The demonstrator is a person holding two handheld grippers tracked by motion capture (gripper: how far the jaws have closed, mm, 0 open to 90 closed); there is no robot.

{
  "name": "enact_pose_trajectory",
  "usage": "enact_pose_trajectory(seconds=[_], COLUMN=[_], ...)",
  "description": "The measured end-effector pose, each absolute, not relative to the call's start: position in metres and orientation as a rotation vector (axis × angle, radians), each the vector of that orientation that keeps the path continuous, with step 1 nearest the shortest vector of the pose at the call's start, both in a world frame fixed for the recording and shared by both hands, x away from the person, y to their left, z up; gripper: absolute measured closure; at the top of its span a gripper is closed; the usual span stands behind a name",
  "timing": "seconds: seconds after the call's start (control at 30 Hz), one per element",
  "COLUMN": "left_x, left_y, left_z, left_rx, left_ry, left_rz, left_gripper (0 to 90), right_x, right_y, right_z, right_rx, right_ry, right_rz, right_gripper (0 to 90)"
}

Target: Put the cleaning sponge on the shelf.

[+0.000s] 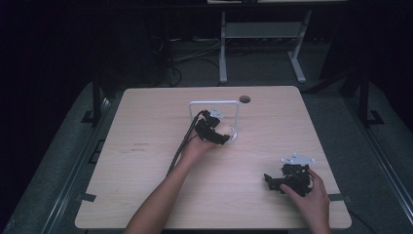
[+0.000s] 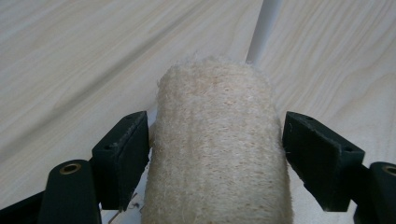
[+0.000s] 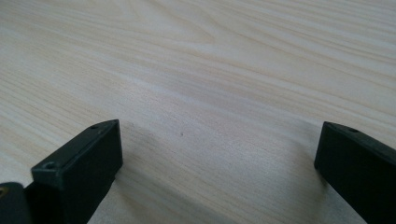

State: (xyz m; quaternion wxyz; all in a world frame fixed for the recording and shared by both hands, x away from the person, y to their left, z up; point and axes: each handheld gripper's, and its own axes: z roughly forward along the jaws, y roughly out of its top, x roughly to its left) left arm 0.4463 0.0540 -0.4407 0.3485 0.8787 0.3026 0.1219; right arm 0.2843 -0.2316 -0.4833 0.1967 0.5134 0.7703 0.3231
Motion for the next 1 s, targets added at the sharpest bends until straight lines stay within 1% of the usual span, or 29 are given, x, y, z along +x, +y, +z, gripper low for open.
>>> enact_pose_trajectory(seconds=[0.3,0.4,0.57,0.6,0.63,0.7,0.73,0.8,0.83,0.9,0.93,0.97,1.0], left_x=[0.440,0.436,0.426,0.424,0.423,0.418,0.416,0.411,0.409,0.405,0.403,0.401,0.399], left_y=[0.058,0.060,0.062,0.063,0.063,0.064,0.065,0.067,0.067,0.068,0.069,0.069,0.069], left_z=[-0.423,-0.417,-0.410,-0.409,-0.408,-0.405,-0.404,-0.401,-0.400,-0.399,-0.399,-0.399,-0.400], left_rx=[2.212,2.206,2.187,2.185,2.182,2.172,2.165,2.156,2.150,2.147,2.150,2.156,2.160], left_ry=[0.793,0.785,0.757,0.753,0.743,0.743,0.742,0.725,0.719,0.708,0.698,0.691,0.680], left_rz=[0.358,0.352,0.337,0.338,0.339,0.343,0.338,0.321,0.316,0.291,0.273,0.262,0.247], left_gripper=[23.6,25.2,34.1,36.0,40.1,41.7,45.2,49.0,57.0,64.8,75.8,75.8,80.4], right_x=[0.284,0.284,0.284,0.284,0.284,0.284,0.284,0.284,0.284,0.284,0.284,0.284,0.284], right_y=[-0.231,-0.232,-0.232,-0.231,-0.232,-0.232,-0.232,-0.232,-0.232,-0.232,-0.232,-0.232,-0.232], right_z=[-0.483,-0.483,-0.483,-0.483,-0.483,-0.483,-0.483,-0.483,-0.483,-0.483,-0.483,-0.483,-0.483], right_rx=[1.439,1.438,1.439,1.439,1.438,1.438,1.438,1.439,1.438,1.438,1.438,1.438,1.438], right_ry=[2.157,2.157,2.157,2.157,2.157,2.157,2.157,2.157,2.157,2.157,2.157,2.157,2.157], right_rz=[0.907,0.904,0.907,0.907,0.904,0.904,0.904,0.904,0.904,0.904,0.904,0.904,0.904], right_gripper=[0.7,0.7,0.7,0.7,0.7,0.7,0.7,0.7,0.7,0.7,0.7,0.7,0.7])
